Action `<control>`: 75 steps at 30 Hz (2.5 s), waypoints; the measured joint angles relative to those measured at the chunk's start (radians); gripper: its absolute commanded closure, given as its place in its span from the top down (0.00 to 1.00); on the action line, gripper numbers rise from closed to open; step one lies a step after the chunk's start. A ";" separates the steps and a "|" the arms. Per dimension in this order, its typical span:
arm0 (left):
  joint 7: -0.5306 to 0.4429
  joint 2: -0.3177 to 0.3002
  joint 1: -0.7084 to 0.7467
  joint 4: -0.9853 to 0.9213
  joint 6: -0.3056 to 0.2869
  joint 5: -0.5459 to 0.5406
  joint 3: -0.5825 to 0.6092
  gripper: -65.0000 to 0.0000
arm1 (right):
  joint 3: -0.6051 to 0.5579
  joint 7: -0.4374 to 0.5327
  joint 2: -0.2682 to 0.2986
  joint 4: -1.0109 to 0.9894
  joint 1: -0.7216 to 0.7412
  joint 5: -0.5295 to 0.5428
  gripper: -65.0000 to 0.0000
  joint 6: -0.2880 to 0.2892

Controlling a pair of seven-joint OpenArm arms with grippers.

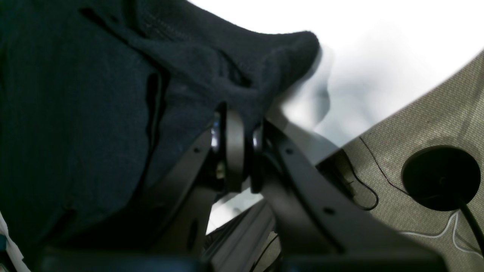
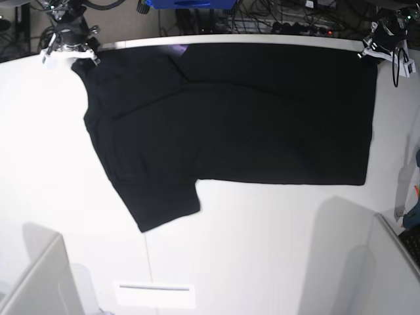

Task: Fold the T-shirt properly
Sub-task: 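Pull the shirt further toward the robot with both grippers, then release, then grasp the hem corners with both grippers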

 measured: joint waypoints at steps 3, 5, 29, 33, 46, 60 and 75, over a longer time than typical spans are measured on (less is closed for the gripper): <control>0.001 0.000 0.003 0.002 -0.002 0.001 0.000 0.00 | 0.000 0.000 0.000 0.000 -0.003 0.000 0.00 0.000; 0.009 0.003 0.002 0.002 -0.003 0.001 -0.016 0.00 | 0.000 -0.001 0.000 0.000 -0.003 0.000 0.00 0.000; 0.057 0.076 -0.032 0.234 0.021 0.047 -0.257 0.69 | 0.035 0.073 0.003 0.166 -0.031 -0.014 0.53 -0.002; 0.053 0.082 -0.046 0.333 0.014 0.039 -0.293 0.65 | -0.072 0.079 0.103 0.176 0.069 -0.019 0.52 -0.002; 0.055 0.076 -0.142 0.329 0.020 0.055 -0.265 0.00 | -0.417 -0.029 0.278 -0.359 0.683 -0.013 0.53 -0.092; 0.057 0.038 -0.103 0.307 0.013 0.047 -0.209 0.00 | -0.835 0.092 0.399 -0.990 1.095 -0.016 0.53 -0.092; 0.052 0.011 -0.115 0.259 0.013 0.048 -0.206 0.00 | -0.923 0.107 0.359 -0.927 1.066 -0.011 0.37 -0.090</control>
